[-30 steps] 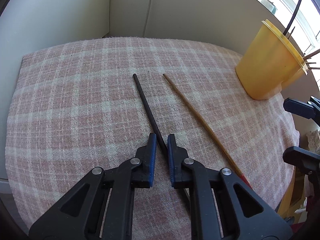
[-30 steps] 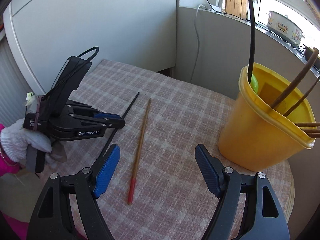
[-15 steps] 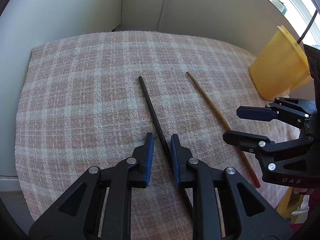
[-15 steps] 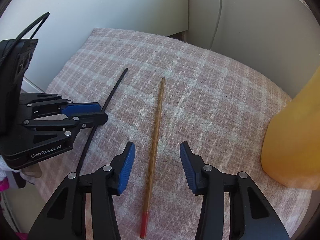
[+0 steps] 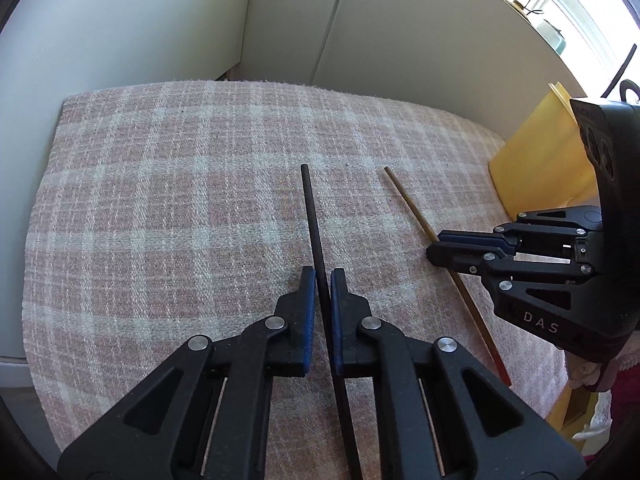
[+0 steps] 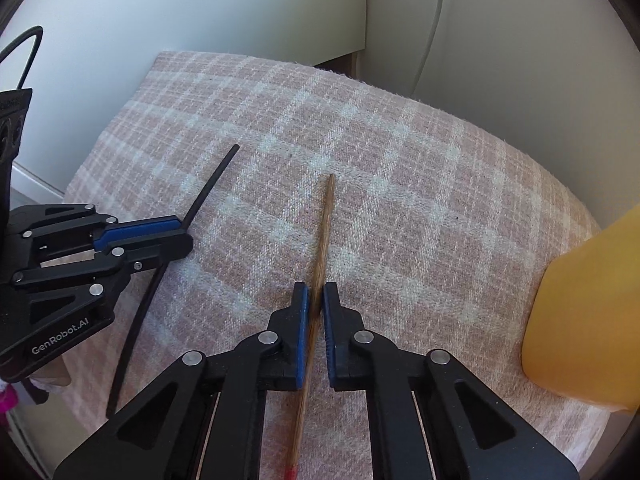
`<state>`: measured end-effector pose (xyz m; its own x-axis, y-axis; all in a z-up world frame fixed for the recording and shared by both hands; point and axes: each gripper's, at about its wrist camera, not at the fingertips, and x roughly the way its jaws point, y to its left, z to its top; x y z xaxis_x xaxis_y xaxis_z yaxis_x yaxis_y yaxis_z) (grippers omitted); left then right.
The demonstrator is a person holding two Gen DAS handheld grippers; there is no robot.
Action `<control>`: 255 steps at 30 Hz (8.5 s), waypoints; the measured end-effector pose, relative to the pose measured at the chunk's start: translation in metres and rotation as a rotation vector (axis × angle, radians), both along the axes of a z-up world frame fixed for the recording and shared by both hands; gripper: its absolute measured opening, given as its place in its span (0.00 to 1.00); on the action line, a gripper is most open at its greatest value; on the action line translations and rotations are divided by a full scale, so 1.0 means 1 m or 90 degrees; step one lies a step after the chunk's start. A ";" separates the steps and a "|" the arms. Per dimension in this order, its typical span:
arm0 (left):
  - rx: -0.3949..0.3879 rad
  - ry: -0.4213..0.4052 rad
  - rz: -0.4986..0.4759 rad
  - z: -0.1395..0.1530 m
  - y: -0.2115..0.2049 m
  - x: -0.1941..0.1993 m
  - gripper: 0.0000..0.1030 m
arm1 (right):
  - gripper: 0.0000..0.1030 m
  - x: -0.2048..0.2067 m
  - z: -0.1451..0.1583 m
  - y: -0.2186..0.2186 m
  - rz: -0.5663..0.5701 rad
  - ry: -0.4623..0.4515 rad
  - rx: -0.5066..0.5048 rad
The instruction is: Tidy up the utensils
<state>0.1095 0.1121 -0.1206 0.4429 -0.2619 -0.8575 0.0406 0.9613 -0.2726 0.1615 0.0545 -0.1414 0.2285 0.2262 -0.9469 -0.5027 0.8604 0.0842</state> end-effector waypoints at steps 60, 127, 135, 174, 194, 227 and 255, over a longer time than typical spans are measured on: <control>-0.044 -0.372 -0.115 0.177 -0.103 -0.072 0.03 | 0.04 -0.140 0.176 -0.171 -0.155 -0.355 0.206; -0.048 -0.440 -0.137 0.198 -0.193 0.003 0.03 | 0.04 -0.059 0.190 -0.223 -0.278 -0.414 0.143; -0.051 -0.407 -0.146 0.181 -0.196 0.005 0.03 | 0.04 -0.058 0.180 -0.220 -0.274 -0.401 0.120; -0.053 -0.388 -0.129 0.160 -0.173 -0.021 0.40 | 0.32 -0.089 0.170 -0.225 -0.294 -0.407 0.110; -0.001 -0.442 -0.103 0.162 -0.159 -0.088 0.99 | 0.69 -0.135 0.182 -0.218 -0.325 -0.502 0.093; 0.101 -0.435 0.015 0.149 -0.133 -0.118 1.00 | 0.83 -0.161 0.174 -0.225 -0.386 -0.532 0.053; 0.106 -0.439 0.008 0.151 -0.132 -0.117 1.00 | 0.83 -0.159 0.176 -0.222 -0.369 -0.529 0.054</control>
<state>-0.0071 -0.0200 0.0305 0.9017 -0.1424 -0.4081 0.1391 0.9895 -0.0378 0.0030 -0.1679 0.0342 0.9031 -0.0698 -0.4238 0.0633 0.9976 -0.0295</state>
